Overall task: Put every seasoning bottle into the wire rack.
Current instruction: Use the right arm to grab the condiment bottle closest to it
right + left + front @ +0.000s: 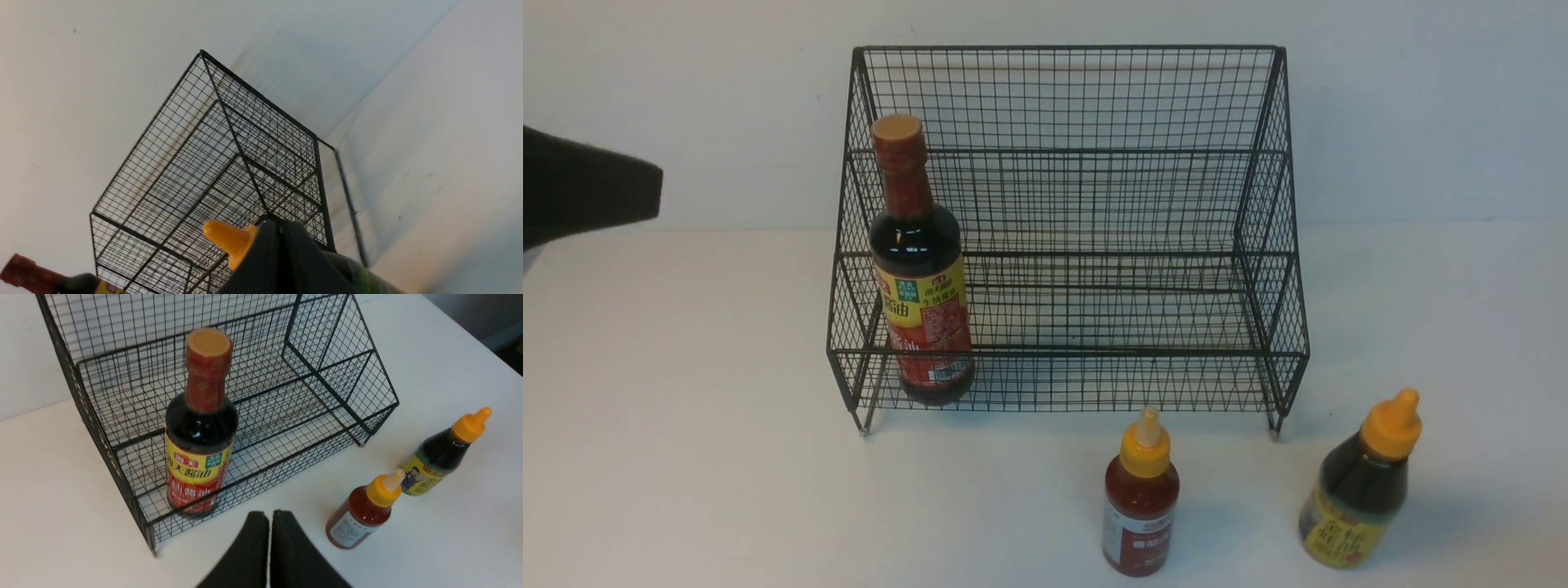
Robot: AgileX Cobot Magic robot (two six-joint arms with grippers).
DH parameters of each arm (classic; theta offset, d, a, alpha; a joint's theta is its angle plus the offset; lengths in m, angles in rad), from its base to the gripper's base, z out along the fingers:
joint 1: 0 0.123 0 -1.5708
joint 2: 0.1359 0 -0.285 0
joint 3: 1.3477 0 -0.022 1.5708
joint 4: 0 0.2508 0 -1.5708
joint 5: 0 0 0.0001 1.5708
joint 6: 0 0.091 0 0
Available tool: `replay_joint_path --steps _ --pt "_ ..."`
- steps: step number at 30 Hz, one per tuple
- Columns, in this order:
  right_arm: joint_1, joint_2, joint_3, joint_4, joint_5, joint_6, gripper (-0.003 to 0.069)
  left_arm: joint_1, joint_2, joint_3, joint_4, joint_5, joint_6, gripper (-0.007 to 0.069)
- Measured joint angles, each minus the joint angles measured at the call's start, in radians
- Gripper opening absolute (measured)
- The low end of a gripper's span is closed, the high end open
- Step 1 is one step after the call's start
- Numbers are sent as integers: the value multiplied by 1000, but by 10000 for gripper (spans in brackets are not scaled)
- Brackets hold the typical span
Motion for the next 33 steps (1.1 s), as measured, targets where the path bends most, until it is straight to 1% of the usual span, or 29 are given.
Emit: replay_joint_path --steps 1,4,5,7,10,11,14,16,19,20,22,23,24,25,28,31,33 --pt "0 0 -2 4 2 -5 -15 0 0 2 0 -1 -1 -5" --pt "0 2 -118 -6 75 -133 -15 -23 -5 43 2 -1 -5 -5" --pt "0 3 -118 -9 80 -141 -15 -23 -5 46 2 -1 -6 -5" --pt "0 64 -297 -91 202 -242 -13 -59 -8 84 3 -1 -6 -5" --pt "0 190 -447 -207 358 -301 -6 -87 -21 125 4 -3 -2 -5" --pt "0 295 -552 -281 486 -325 3 -101 -43 159 7 -7 1 -5" --pt "0 462 -652 -347 606 -355 28 -113 -93 219 21 -9 6 -5" --pt "0 578 -718 -354 679 -396 59 -119 -152 279 40 -9 9 -5" --pt "0 731 -763 -340 765 -497 129 -120 -245 352 50 -9 25 -5" --pt "0 797 -772 -332 787 -541 162 -120 -286 375 50 -8 36 -5" --pt "5 851 -777 -323 804 -568 195 -120 -329 395 50 -7 48 -5" --pt "19 911 -784 -318 807 -586 234 -120 -362 404 50 -6 56 -5" --pt "30 943 -792 -316 809 -591 256 -120 -384 407 50 -5 58 -5" --pt "56 991 -806 -315 809 -591 294 -120 -404 408 50 -5 58 -5" --pt "118 1070 -846 -322 808 -577 365 -120 -451 408 45 -9 59 -5" --pt "181 1132 -885 -358 785 -555 421 -121 -462 408 41 -20 62 -5" --pt "209 1164 -902 -397 760 -526 441 -121 -463 408 41 -22 62 -5"
